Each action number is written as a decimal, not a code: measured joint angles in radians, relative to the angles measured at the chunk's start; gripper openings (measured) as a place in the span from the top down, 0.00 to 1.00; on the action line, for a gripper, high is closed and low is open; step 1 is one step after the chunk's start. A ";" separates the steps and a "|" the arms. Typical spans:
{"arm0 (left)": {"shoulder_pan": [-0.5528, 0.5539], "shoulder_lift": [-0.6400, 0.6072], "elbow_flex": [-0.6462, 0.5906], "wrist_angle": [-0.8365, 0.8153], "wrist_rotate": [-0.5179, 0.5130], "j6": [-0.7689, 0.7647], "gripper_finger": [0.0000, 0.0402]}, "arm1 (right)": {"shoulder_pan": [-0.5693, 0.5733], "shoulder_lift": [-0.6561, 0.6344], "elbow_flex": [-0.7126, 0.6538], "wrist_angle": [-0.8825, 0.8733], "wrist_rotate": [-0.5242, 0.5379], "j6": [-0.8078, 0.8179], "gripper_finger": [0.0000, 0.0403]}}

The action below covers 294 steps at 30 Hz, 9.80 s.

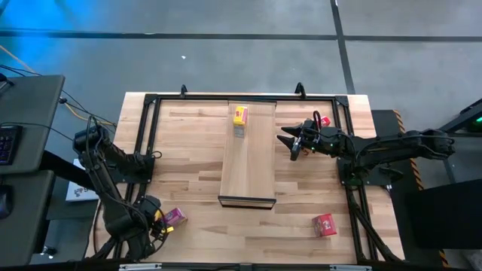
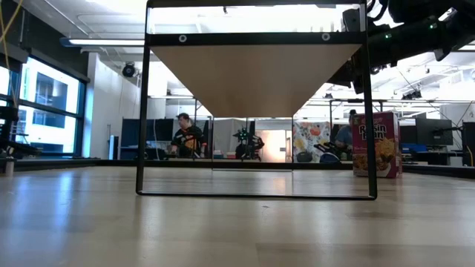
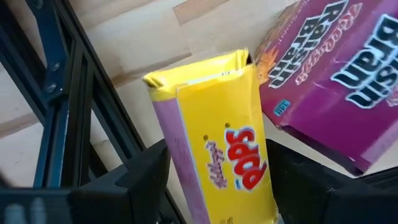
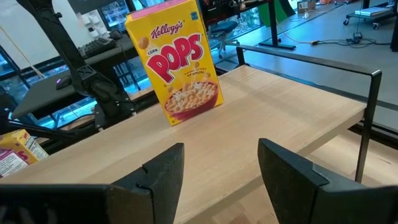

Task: Stack cereal on shelf
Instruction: Put the yellow cereal box on the shelf

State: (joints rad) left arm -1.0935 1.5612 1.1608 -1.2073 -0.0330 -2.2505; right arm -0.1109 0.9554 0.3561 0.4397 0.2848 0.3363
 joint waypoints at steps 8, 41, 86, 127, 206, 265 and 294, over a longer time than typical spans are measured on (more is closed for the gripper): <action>0.000 0.001 -0.010 0.002 -0.001 0.000 0.40 | 0.000 0.000 0.000 -0.005 0.000 0.000 0.51; -0.001 -0.320 -0.010 -0.041 -0.209 0.034 0.67 | 0.000 0.000 0.000 -0.018 0.000 0.004 0.51; 0.843 -0.008 0.571 0.232 -0.257 1.862 0.67 | 0.000 0.000 0.000 -0.025 0.011 0.005 0.51; 0.952 0.150 0.604 0.148 -0.269 2.307 0.67 | 0.000 0.000 0.000 -0.040 0.012 0.030 0.51; 0.837 -0.699 -0.481 1.407 -0.565 2.345 0.99 | 0.347 0.128 0.278 -0.029 0.084 -0.391 0.98; 0.817 -0.814 -0.743 1.697 -0.584 2.357 1.00 | 0.363 0.826 1.118 -1.207 0.655 -0.523 1.00; 0.817 -0.814 -0.743 1.690 -0.583 2.357 1.00 | 0.408 0.592 0.952 -0.983 0.281 -0.446 1.00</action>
State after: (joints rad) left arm -0.2768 0.7475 0.4179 0.4825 -0.6162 0.1062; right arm 0.2975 1.5472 1.3081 -0.5430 0.5655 -0.1098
